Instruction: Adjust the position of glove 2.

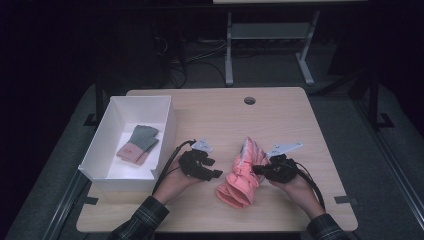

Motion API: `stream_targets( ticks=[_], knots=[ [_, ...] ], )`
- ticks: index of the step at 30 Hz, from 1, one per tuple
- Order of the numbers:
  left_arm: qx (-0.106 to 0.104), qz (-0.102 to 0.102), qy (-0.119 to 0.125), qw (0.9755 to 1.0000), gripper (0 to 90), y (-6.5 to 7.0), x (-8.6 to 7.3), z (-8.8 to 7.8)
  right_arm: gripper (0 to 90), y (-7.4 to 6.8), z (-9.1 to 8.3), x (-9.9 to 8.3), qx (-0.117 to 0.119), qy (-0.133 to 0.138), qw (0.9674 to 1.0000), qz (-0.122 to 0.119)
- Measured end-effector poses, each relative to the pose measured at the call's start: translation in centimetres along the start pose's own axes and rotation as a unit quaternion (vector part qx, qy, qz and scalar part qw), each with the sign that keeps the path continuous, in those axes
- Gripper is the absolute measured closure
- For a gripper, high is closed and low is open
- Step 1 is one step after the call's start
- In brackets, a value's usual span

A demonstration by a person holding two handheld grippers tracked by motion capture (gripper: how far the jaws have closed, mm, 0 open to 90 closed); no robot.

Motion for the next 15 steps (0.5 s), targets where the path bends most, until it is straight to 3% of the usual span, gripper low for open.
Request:
stream_targets(
  ticks=[1,3,8,15],
  knots=[
    [-0.002,0.002,0.001,1.0000,40.8,-0.1,0.1,-0.2,90.0,-0.1,0.2,-0.1,-0.002,-0.002,1.0000,0.000],
    [-0.011,-0.013,0.016,0.9997,37.8,0.0,0.6,-0.5,90.0,-0.1,0.4,-0.1,-0.004,-0.005,1.0000,-0.002],
    [-0.026,-0.011,0.030,0.9992,30.6,0.8,2.0,-1.2,90.0,-0.4,1.0,0.1,-0.009,-0.012,0.9999,-0.007],
    [-0.038,-0.005,0.029,0.9989,17.1,2.4,4.4,0.2,90.0,-0.8,1.8,0.5,-0.014,-0.018,0.9997,-0.013]
  ],
)
Point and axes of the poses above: each handheld gripper's, and its own axes: z roughly forward along the jaws, x roughly out of its top, y roughly to its right, the point moved 5 cm from there along z, roughly forward along the jaws, and after that the axes turned 9 degrees about -z, right-handed, at the moved point
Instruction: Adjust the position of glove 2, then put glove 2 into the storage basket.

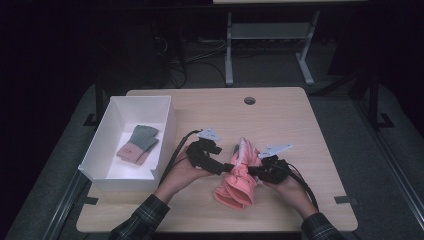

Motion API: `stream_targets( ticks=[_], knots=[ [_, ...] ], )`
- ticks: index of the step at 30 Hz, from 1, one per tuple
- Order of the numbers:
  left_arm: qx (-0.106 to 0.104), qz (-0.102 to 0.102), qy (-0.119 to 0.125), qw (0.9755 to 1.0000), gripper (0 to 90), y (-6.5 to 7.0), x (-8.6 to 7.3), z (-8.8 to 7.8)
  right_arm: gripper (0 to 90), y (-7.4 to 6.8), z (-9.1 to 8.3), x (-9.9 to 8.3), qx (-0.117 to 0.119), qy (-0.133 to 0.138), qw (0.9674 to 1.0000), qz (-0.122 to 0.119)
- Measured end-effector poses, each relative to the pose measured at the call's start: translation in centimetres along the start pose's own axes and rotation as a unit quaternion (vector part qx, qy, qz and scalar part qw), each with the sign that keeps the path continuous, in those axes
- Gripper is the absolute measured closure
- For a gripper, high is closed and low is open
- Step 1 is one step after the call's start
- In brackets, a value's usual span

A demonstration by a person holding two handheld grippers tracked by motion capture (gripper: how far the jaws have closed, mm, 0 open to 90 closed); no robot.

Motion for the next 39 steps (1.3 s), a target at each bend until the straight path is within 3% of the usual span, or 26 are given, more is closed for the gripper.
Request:
stream_targets(
  ticks=[10,17,25,39],
  knots=[
    [-0.003,-0.022,-0.020,0.9996,13.7,-0.3,0.6,2.7,90.0,-0.1,0.1,0.1,-0.001,-0.005,1.0000,-0.005],
    [-0.006,-0.040,-0.037,0.9985,13.5,-0.8,-0.2,4.0,90.0,-0.1,0.1,0.0,0.000,-0.008,0.9999,-0.009],
    [-0.033,-0.081,-0.059,0.9945,12.8,-1.8,-1.8,5.4,90.0,-0.1,0.3,-0.1,0.001,-0.015,0.9999,-0.008],
    [-0.061,-0.112,-0.078,0.9887,13.0,-2.4,-2.9,6.4,90.0,-0.1,0.5,-0.3,0.004,-0.014,0.9999,-0.007]
  ],
)
Point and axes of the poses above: each handheld gripper's, and its own axes: z roughly forward along the jaws, x roughly out of its top, y roughly to its right, the point moved 5 cm from there along z, roughly forward along the jaws, and after that the axes turned 9 degrees about -z, right-handed, at the moved point
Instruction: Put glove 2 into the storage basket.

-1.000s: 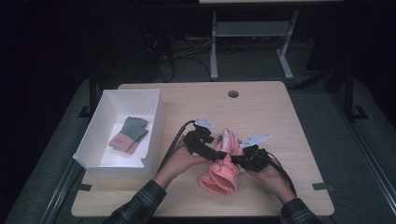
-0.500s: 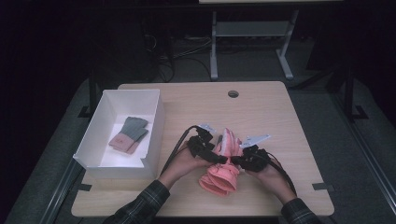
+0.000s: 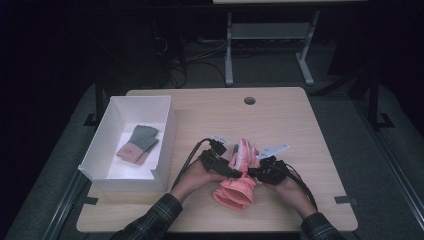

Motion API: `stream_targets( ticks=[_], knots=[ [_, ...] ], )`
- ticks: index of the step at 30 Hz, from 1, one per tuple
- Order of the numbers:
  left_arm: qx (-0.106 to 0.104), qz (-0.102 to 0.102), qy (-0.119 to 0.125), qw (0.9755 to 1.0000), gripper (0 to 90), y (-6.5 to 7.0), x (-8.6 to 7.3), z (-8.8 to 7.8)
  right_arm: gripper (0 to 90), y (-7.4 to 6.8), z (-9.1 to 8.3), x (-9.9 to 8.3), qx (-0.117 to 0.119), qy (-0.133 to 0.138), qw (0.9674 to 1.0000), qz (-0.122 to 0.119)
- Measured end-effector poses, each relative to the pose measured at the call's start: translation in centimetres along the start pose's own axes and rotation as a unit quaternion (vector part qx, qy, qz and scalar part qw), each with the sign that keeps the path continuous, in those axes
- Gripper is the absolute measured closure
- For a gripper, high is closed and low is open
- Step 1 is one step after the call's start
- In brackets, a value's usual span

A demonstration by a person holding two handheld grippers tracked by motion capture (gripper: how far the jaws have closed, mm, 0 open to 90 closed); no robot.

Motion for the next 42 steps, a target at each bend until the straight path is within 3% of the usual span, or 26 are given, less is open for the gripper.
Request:
stream_targets(
  ticks=[4,11,15,20,27,31,35,39,42],
  knots=[
    [-0.003,0.009,-0.005,0.9999,13.5,0.1,0.0,0.1,90.0,0.0,0.0,0.0,0.001,-0.001,1.0000,0.000],
    [-0.054,-0.005,-0.019,0.9983,28.1,-0.1,0.1,0.3,90.0,0.0,0.1,-0.1,0.003,-0.001,1.0000,0.003],
    [-0.071,-0.015,-0.025,0.9971,36.6,-0.3,0.1,0.2,90.0,0.0,0.1,-0.1,0.005,0.001,1.0000,0.006],
    [-0.068,-0.008,-0.031,0.9971,50.7,-0.2,0.2,0.0,90.0,0.0,0.2,-0.1,0.006,0.001,0.9999,0.009],
    [-0.071,-0.003,-0.018,0.9973,58.7,0.1,0.3,-0.2,89.9,0.2,-0.2,-0.2,0.010,0.009,0.9999,0.011],
    [-0.078,-0.006,-0.012,0.9969,60.8,0.3,0.5,-0.7,80.8,0.4,-1.1,-0.3,0.018,0.025,0.9993,0.023],
    [-0.084,-0.004,-0.009,0.9964,61.5,0.5,0.6,-1.1,64.3,0.8,-2.8,-0.6,0.033,0.050,0.9974,0.040],
    [-0.080,0.006,-0.003,0.9967,61.5,0.9,0.9,-2.0,47.2,1.5,-4.2,-1.2,0.017,0.071,0.9959,0.052],
    [-0.071,0.006,0.005,0.9974,61.4,1.1,1.3,-3.0,36.4,2.1,-5.0,-2.0,-0.001,0.065,0.9956,0.067]
  ],
)
Point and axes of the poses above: each handheld gripper's, and its own axes: z roughly forward along the jaws, x roughly out of its top, y roughly to its right, the point moved 5 cm from there along z, roughly forward along the jaws, and after that the axes turned 9 degrees about -z, right-handed, at the moved point
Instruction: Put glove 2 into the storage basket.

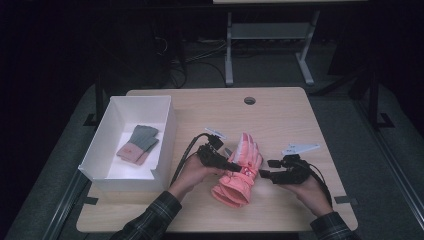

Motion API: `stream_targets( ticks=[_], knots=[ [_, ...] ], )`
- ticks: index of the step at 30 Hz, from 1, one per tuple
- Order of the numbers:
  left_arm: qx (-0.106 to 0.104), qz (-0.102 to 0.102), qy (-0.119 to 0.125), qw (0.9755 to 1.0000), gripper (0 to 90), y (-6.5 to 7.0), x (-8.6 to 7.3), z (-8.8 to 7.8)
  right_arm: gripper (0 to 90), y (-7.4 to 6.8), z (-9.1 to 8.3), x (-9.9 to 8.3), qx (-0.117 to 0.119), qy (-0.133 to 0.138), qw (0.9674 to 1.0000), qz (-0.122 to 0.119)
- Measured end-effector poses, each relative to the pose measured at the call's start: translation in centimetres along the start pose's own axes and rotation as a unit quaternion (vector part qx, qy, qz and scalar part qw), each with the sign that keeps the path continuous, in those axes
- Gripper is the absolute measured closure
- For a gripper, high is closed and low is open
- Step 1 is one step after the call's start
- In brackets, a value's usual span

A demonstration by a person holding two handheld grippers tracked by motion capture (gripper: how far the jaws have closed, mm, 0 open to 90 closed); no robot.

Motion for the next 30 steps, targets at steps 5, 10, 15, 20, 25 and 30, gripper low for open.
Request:
stream_targets(
  ticks=[5,10,15,20,25,30],
  knots=[
    [0.010,0.001,0.009,0.9999,61.3,0.6,0.8,-1.5,23.6,0.5,-0.4,-1.0,-0.014,-0.008,0.9998,0.008],
    [0.023,0.010,0.019,0.9995,61.1,1.8,1.9,-3.7,13.4,0.3,-0.3,-1.3,-0.029,-0.013,0.9995,-0.001],
    [0.035,0.013,0.030,0.9988,61.0,2.8,3.1,-6.5,11.7,0.0,0.1,-1.6,-0.036,-0.020,0.9991,-0.006],
    [0.045,0.014,0.044,0.9979,60.9,3.7,4.0,-9.4,10.1,0.0,0.2,-1.7,-0.041,-0.024,0.9988,-0.009],
    [0.060,0.018,0.048,0.9969,60.7,4.0,4.3,-11.9,10.3,0.2,0.0,-1.9,-0.050,-0.023,0.9984,-0.012],
    [0.072,0.018,0.061,0.9954,60.6,4.1,4.6,-14.4,10.3,0.2,-0.1,-2.4,-0.054,-0.033,0.9979,-0.009]
  ],
)
Point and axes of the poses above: each handheld gripper's, and its own axes: z roughly forward along the jaws, x roughly out of its top, y roughly to its right, the point moved 5 cm from there along z, roughly forward along the jaws, and after that the axes turned 9 degrees about -z, right-handed, at the moved point
